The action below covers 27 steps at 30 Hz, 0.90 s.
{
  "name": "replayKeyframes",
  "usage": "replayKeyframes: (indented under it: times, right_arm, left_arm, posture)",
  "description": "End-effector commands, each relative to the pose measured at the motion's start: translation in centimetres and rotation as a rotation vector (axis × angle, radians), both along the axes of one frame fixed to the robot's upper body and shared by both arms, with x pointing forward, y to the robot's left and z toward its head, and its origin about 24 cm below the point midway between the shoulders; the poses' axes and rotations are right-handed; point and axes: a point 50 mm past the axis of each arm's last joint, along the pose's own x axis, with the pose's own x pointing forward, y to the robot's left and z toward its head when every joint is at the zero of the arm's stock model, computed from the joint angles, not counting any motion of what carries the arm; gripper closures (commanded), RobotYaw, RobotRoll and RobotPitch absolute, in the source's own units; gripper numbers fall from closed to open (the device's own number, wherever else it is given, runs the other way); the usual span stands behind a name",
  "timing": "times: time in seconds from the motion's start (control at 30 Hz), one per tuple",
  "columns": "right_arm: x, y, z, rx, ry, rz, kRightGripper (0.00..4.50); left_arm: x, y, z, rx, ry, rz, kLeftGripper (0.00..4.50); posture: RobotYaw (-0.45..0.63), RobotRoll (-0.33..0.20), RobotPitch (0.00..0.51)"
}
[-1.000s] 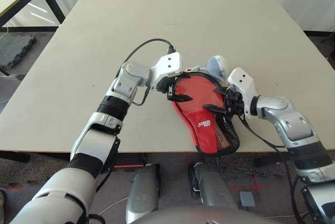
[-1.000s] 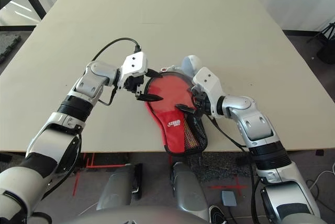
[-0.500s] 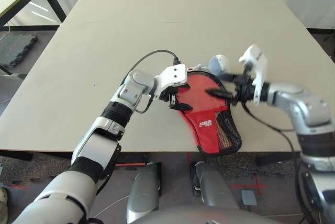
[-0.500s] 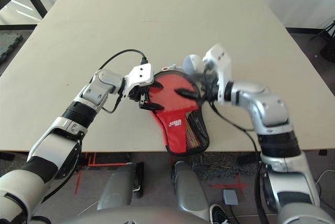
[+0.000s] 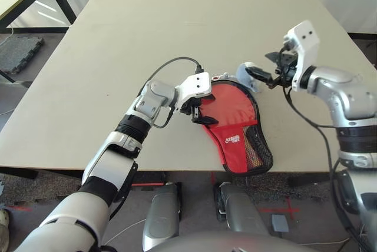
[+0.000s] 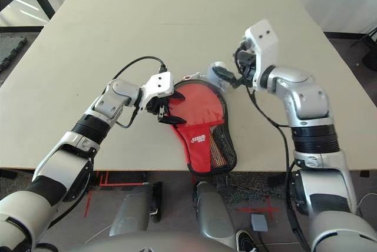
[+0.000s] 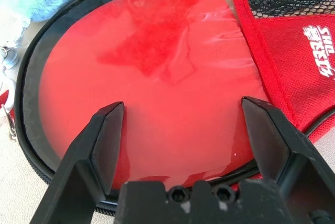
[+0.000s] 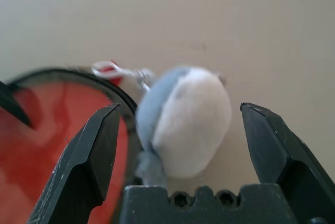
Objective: Store the ping-pong paddle in its case and zip it.
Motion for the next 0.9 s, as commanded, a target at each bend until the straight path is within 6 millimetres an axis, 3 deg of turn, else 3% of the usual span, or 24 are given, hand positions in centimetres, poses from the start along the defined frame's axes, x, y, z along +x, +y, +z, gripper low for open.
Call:
replayKeyframes:
  times: [0.03,0.13,0.23,0.53,0.6,0.9]
  right_arm:
    - [0.4,-0.1,-1.2,0.013,0.032,-0.028,0.00]
    - [1.0,0.1,-2.6,0.042,0.068,-0.041,0.00]
    - [1.8,0.3,-2.9,0.042,0.063,-0.037,0.57]
    - [4.5,-1.5,-2.3,0.015,0.030,-0.110,3.85]
    - [4.8,-2.1,-2.0,0.005,0.020,-0.125,4.37]
    - [5.0,-5.0,-1.6,-0.030,-0.002,-0.216,4.50]
  left_arm:
    - [-0.5,0.0,-1.6,0.041,0.044,0.003,0.02]
    - [-0.6,-0.1,-1.6,0.041,0.046,-0.001,0.02]
    - [-0.7,-0.2,-1.7,0.040,0.047,-0.003,0.00]
    - [-0.8,-0.7,-1.7,0.031,0.048,-0.004,0.00]
    - [-0.9,-0.7,-1.8,0.029,0.049,-0.004,0.00]
    - [-1.2,-1.0,-1.9,0.028,0.056,-0.010,0.00]
  posture:
    - [0.08,0.000,0.148]
    - [0.08,0.000,0.145]
    - [0.08,0.000,0.145]
    - [0.10,0.000,0.146]
    - [0.10,0.000,0.147]
    - [0.09,0.000,0.149]
